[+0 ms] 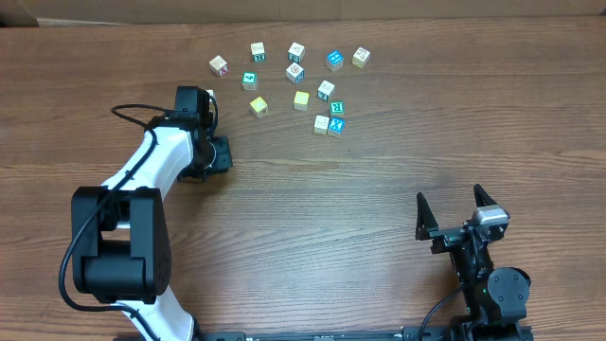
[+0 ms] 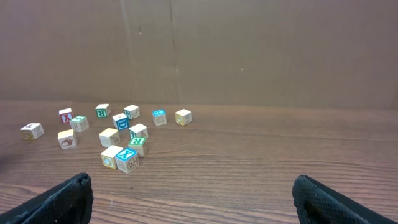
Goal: Form a tower
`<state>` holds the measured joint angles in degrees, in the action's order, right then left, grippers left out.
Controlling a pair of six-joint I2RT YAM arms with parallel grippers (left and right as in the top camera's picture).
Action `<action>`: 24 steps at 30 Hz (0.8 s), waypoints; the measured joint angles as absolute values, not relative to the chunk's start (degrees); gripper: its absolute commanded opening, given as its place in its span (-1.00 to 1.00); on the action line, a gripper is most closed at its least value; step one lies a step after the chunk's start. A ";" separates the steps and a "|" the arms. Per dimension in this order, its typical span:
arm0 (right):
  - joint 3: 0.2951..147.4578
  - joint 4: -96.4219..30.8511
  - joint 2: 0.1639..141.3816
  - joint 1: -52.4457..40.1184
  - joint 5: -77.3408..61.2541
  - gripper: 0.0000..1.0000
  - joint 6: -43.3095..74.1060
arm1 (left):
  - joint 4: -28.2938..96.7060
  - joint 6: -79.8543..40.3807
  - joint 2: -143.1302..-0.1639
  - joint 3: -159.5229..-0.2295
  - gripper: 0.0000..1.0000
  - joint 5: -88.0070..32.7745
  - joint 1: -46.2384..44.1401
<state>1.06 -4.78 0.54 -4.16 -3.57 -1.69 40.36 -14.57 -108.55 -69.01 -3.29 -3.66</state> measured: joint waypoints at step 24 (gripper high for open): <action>1.06 -4.80 0.54 -4.19 -3.60 1.00 -1.69 | 45.39 -12.38 -108.79 -68.49 -0.24 -2.09 -11.20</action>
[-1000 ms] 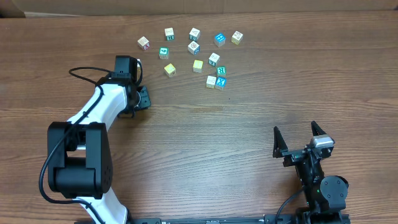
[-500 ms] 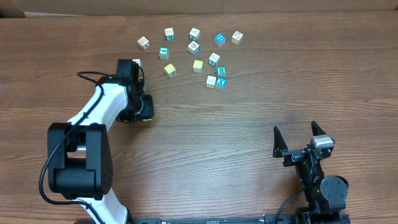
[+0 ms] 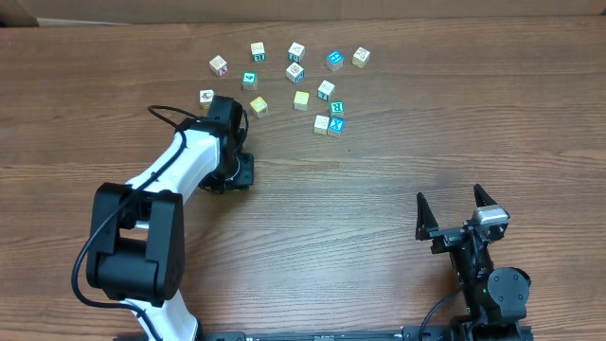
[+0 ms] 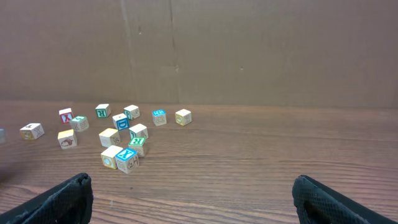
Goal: Form a tower
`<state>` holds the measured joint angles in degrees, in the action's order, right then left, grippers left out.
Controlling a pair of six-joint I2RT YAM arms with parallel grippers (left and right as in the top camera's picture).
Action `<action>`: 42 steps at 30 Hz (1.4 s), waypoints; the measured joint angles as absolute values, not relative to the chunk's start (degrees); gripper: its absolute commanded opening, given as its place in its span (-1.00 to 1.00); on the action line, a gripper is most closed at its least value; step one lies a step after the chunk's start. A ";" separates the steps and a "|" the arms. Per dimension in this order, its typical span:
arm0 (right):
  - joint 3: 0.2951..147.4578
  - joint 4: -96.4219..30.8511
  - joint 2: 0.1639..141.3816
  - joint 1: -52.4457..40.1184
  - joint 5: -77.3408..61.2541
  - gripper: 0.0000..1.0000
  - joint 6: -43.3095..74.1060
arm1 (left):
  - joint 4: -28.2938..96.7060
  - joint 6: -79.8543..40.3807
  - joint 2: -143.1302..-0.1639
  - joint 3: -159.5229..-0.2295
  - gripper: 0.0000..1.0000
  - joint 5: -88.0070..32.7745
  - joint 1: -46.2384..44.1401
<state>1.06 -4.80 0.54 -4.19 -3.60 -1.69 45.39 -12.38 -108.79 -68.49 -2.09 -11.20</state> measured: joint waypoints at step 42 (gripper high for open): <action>1.06 -4.78 0.54 -4.19 -3.60 1.00 -1.67 | 63.61 -12.56 -109.69 -116.84 0.08 -0.16 -12.82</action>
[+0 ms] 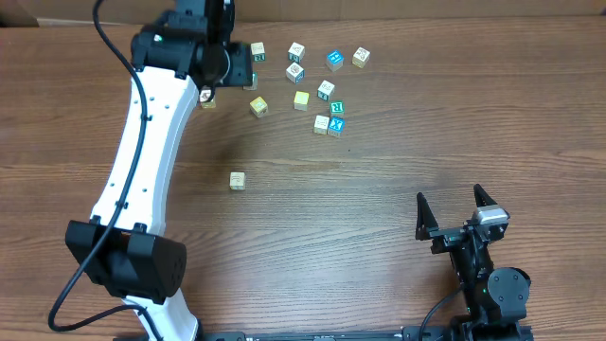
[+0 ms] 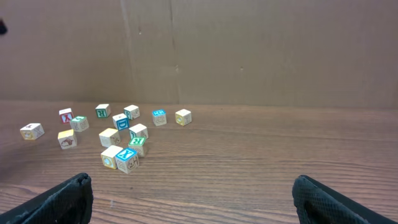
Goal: Form a tower
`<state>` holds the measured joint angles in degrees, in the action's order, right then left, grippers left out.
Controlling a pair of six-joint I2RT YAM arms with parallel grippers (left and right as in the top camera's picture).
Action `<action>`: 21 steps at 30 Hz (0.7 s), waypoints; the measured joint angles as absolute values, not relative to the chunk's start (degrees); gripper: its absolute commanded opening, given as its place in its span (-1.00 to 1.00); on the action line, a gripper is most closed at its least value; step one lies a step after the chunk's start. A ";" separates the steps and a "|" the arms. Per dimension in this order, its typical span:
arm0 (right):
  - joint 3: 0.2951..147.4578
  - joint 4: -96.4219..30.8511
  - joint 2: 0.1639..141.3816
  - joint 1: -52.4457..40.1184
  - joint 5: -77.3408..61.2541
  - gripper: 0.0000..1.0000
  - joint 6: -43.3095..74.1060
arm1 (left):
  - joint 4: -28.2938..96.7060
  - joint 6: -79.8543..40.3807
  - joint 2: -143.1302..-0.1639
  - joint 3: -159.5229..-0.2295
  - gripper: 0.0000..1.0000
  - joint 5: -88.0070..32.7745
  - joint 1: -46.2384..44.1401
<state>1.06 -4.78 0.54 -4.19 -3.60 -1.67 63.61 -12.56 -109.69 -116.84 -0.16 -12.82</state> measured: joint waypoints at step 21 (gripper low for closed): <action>1.06 -4.80 0.54 -4.19 -3.57 1.00 -1.69 | 54.19 -22.52 -130.17 -116.84 0.00 -0.12 -27.92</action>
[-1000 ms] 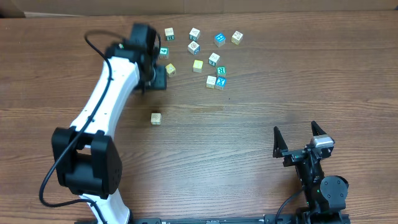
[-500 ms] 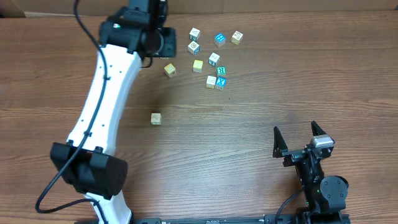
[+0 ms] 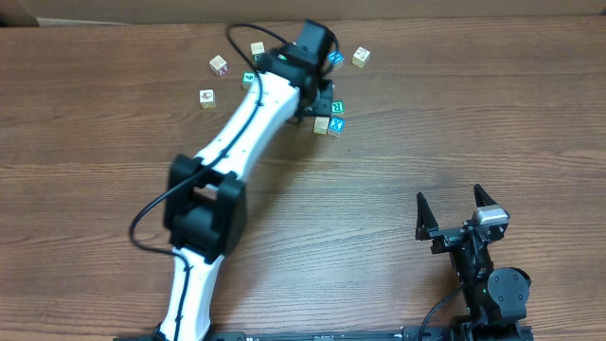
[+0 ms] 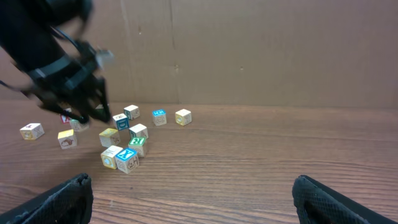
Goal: Form a tower
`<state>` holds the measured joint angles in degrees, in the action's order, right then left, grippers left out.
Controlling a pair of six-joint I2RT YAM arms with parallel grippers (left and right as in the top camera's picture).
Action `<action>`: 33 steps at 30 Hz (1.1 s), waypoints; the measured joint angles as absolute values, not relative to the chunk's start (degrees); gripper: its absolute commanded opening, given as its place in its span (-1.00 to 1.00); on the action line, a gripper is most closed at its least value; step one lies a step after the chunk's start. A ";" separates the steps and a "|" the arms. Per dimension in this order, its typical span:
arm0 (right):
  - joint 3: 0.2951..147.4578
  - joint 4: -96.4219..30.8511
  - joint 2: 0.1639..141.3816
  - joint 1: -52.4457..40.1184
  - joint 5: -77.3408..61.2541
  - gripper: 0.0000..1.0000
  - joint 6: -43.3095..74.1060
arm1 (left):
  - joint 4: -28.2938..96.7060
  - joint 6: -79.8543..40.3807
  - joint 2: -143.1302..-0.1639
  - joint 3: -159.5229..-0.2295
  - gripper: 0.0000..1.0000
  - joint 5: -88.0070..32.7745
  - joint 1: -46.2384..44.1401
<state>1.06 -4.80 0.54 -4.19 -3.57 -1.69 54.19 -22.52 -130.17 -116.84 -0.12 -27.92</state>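
Note:
Small wooden letter blocks lie scattered at the far side of the table: a blue X block (image 3: pixel 336 125) (image 4: pixel 126 160), a tan one (image 3: pixel 322 124) beside it, a green one (image 3: pixel 336 107), and others to the left (image 3: pixel 219 64) (image 3: pixel 206 98). My left gripper (image 3: pixel 320 90) (image 4: pixel 90 113) hangs over the middle of this cluster, blurred, its fingers apart and nothing seen between them. It hides several blocks. My right gripper (image 3: pixel 456 213) (image 4: pixel 193 205) rests open near the front right, far from the blocks.
The white left arm (image 3: pixel 241 133) stretches diagonally from the front left to the cluster, its elbow (image 3: pixel 204 204) over the table's left middle. A brown cardboard wall (image 4: pixel 249 50) stands behind the table.
My left gripper was over the left rear of the cluster and is now over its middle. The arm now covers the spot where a lone block lay.
My left gripper was low over the table's left side, then a little further right and forward. After that a single tan block lay alone there and the gripper was back over the cluster's left. Now it hangs over the cluster's middle. The right arm stayed still.

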 measured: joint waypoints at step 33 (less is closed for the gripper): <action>1.06 -4.78 0.54 -4.19 -3.60 1.00 -1.69 | 44.71 -24.08 -134.63 -111.44 -0.26 7.16 -30.35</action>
